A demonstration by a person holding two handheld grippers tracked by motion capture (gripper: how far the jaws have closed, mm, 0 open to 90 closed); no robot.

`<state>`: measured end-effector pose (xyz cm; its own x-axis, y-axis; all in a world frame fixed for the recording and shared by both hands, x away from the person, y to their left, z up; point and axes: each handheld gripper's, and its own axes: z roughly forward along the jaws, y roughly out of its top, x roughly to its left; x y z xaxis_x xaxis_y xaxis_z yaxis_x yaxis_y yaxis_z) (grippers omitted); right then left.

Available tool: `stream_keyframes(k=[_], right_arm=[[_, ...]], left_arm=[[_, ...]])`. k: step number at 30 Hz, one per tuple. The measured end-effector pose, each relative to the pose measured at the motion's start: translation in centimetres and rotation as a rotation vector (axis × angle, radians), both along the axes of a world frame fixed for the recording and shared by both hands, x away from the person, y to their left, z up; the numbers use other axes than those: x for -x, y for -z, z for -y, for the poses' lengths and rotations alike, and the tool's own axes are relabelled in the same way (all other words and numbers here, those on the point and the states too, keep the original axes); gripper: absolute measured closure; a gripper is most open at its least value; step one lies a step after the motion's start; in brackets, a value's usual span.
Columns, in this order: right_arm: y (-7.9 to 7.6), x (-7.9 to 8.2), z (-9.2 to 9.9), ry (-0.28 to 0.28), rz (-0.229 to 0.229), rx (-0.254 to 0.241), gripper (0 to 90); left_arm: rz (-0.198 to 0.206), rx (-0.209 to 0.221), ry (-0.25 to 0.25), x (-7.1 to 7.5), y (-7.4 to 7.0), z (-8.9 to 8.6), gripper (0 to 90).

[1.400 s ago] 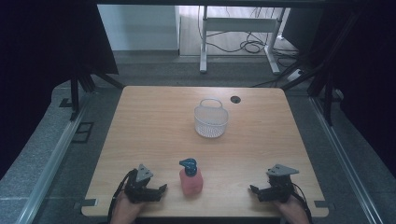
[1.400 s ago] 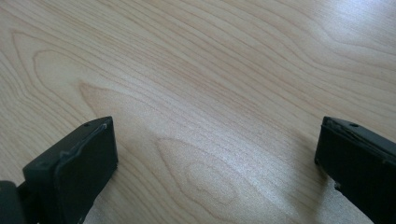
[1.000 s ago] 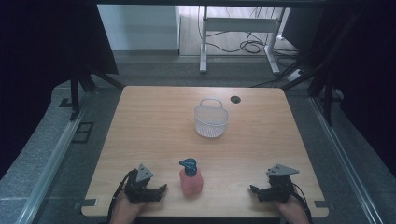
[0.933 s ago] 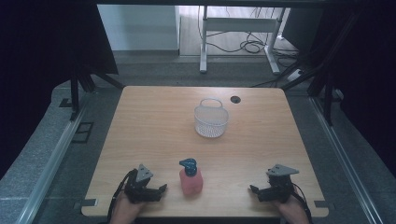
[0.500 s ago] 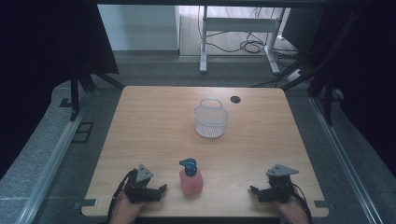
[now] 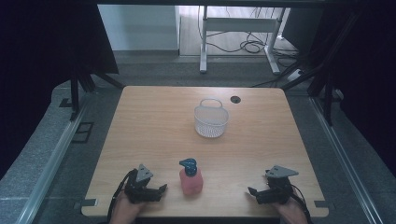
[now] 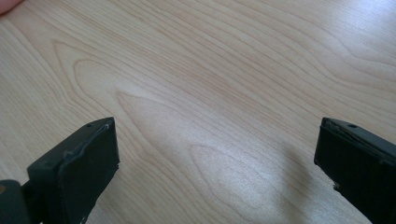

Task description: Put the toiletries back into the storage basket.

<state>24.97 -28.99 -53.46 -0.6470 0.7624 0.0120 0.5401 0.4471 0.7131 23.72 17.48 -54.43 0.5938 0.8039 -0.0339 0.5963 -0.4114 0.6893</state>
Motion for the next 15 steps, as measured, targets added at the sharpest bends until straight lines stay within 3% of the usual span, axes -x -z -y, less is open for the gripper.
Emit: stream_keyframes(k=[15], right_arm=[[-0.8,0.6,-1.1,-0.052,0.013,-0.018,0.0]], left_arm=[[0.0,0.0,0.0,0.0,0.0,0.0,10.7]])
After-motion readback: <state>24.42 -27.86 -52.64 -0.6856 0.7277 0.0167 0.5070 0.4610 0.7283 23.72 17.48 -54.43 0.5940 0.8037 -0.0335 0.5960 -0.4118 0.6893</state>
